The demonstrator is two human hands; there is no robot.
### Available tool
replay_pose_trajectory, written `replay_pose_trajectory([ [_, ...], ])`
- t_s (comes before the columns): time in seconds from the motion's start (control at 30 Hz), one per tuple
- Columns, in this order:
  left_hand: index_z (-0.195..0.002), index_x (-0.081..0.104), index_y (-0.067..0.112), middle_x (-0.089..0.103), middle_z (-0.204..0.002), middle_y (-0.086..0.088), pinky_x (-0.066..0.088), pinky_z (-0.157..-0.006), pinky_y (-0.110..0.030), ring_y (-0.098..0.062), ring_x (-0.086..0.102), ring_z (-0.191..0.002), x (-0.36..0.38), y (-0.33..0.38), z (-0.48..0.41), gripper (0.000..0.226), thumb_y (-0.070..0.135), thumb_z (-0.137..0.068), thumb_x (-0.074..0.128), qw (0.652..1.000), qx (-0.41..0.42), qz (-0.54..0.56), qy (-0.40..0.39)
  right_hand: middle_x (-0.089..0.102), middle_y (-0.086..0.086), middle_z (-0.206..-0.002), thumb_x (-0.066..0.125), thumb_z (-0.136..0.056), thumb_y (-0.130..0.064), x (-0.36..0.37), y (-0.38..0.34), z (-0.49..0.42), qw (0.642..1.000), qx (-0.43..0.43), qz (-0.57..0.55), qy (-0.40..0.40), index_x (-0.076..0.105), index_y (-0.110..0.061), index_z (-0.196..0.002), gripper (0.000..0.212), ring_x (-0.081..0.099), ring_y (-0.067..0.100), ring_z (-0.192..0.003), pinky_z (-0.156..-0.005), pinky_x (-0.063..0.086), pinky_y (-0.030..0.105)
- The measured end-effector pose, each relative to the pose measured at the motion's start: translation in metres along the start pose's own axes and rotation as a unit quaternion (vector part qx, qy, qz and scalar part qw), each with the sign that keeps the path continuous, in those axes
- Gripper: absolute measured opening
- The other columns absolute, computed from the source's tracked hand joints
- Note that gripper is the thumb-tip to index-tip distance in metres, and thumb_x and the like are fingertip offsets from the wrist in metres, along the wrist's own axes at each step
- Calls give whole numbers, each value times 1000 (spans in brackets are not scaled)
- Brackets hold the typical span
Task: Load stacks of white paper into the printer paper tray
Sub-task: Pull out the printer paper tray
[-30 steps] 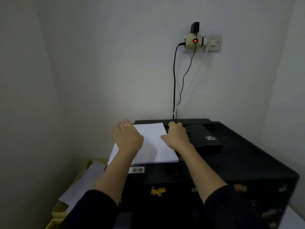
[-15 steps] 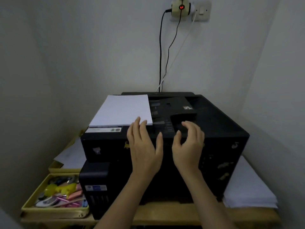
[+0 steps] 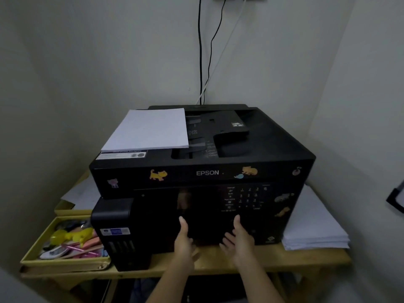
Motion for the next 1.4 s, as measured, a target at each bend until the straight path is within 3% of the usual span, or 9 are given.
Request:
replay_pose_trajectory([
  [0.17, -146, 28, 2, 36, -150, -16, 42, -99, -44, -32, 37, -137, -8, 4, -21, 105, 76, -75, 43, 982, -73, 136, -107, 42, 26, -140, 67, -78, -51, 6, 7, -16, 992, 59, -105, -35, 27, 2, -145, 94, 45, 35, -130, -98, 46, 43],
  [0.5, -126, 51, 2, 57, -121, -10, 42, -102, -36, -21, 56, -105, -2, -8, -37, 79, 64, -78, 52, 979, -11, 183, -86, 40, 24, -143, 68, -84, -33, 8, 10, -31, 985, 28, -168, -1, 38, -2, -140, 71, 40, 32, -135, -112, 37, 41],
  [0.67, -114, 54, 2, 59, -97, -8, 43, -105, -41, -20, 58, -91, -2, -7, -35, 68, 63, -83, 48, 986, -17, 147, -70, 55, 18, -106, 69, -82, -35, 2, 12, -42, 987, 40, -152, -19, 42, -2, -137, 69, 46, 32, -130, -107, 41, 39],
  [0.83, -110, 60, 2, 59, -80, -10, 55, -67, -34, -21, 58, -68, -3, -10, -28, 104, 82, -43, 55, 993, -37, 112, -21, 62, 9, -84, 74, -69, -53, 2, 23, -43, 994, 34, -97, 25, 60, -4, -106, 63, 58, 19, -71, -63, 49, 28],
  [0.97, -101, 67, -3, 69, -87, -17, 54, -63, -34, -28, 64, -69, -9, -19, -27, 116, 89, -31, 59, 993, -56, 106, -12, 62, 5, -72, 75, -63, -59, 2, 27, -36, 995, 29, -64, 72, 64, -4, -94, 64, 45, 13, -51, -48, 37, 23],
  [1.07, -94, 69, 1, 72, -90, -17, 56, -69, -38, -31, 68, -75, -10, -28, -13, 93, 80, -46, 67, 988, -87, 124, -12, 69, 13, -94, 77, -65, -54, -3, 32, -27, 987, 27, -74, 138, 62, 0, -105, 69, 63, 22, -67, -51, 49, 29],
  [1.2, -97, 63, -2, 67, -87, -17, 55, -62, -40, -33, 64, -75, -4, -31, -4, 52, 45, -76, 72, 990, -84, 106, 35, 59, 20, -119, 67, -73, -57, -3, 35, -22, 975, 28, -62, 211, 46, -6, -130, 79, 62, 35, -101, -85, 55, 44],
  [1.3, -122, 54, -2, 59, -112, -20, 53, -84, -45, -36, 59, -100, 2, -29, 5, 92, 56, -55, 79, 984, -68, -61, 153, 35, 23, -138, 65, -78, -53, -5, 31, -19, 950, 1, 91, 297, 25, -9, -142, 87, 47, 40, -115, -87, 49, 47],
  [1.4, -151, 1, 3, 6, -157, -18, 20, -115, -44, -36, 13, -144, 3, -24, 22, 120, 54, -70, 73, 904, 88, -303, 287, 10, 21, -153, 68, -78, -47, -3, 34, -11, 885, -129, 297, 334, -3, -11, -150, 107, 25, 42, -134, -107, 31, 51],
])
Point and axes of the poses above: each hand's wrist, its own z-axis away from the middle knuckle, its own x-axis out of the palm, y = z × x, the point moved 1 cm from there along -z, towards the middle knuckle
